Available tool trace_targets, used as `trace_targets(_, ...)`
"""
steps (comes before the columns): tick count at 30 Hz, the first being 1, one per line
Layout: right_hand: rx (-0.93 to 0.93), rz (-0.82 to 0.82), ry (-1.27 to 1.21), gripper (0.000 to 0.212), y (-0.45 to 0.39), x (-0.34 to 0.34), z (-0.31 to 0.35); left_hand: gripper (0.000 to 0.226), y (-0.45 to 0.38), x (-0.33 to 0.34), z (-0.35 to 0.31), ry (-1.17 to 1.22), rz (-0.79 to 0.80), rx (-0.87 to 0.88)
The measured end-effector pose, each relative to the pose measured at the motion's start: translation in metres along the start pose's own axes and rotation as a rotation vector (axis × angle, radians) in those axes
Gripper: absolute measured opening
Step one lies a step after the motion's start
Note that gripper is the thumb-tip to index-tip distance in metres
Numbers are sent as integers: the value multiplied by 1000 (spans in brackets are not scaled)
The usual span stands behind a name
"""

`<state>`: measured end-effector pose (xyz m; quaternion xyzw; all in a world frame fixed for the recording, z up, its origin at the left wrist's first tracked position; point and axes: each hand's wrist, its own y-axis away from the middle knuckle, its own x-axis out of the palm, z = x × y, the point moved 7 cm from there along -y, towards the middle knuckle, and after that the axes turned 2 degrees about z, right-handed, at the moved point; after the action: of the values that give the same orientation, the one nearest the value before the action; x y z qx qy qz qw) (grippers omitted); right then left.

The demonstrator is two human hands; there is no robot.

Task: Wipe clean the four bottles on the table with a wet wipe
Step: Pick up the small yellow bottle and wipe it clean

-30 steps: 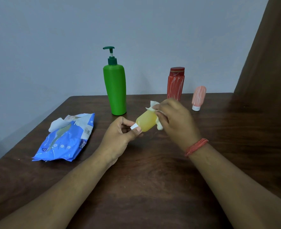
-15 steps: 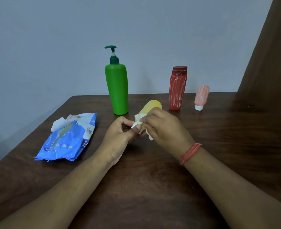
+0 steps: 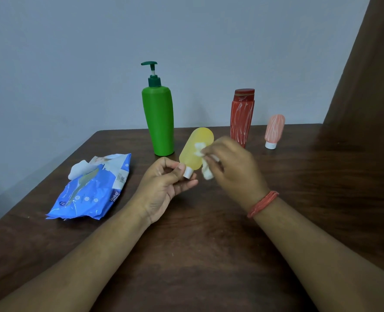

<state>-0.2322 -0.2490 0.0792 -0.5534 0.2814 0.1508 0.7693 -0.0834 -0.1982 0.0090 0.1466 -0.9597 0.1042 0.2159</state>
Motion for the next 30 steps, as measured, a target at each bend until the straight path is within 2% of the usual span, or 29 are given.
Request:
trace_targets(3, 148, -140, 19, 14, -3, -20, -24, 20, 0, 3, 0, -100, 45, -4)
trace_targets(9, 176, -107, 34, 17, -5, -21, -32, 20, 1, 1, -1, -164, 54, -1)
trace_targets(13, 238, -107, -104, 14, -1, -16, -35, 19, 1, 0, 0, -181, 45, 7)
trace_targets(16, 207, -36, -202, 13, 1, -2, -28, 19, 1, -5, -2, -148, 20, 21)
trace_targets(20, 291, -175, -236, 13, -2, -11, -37, 20, -2, -1, 3, -181, 81, 23)
trace_targets(23, 358, -202, -329, 20, -3, -21, -50, 18, -3, 1, 5, -353, 128, 48)
trace_targets(30, 308, 103, -269, 18, -6, -13, -57, 16, -5, -10, -9, -1002, 123, 172)
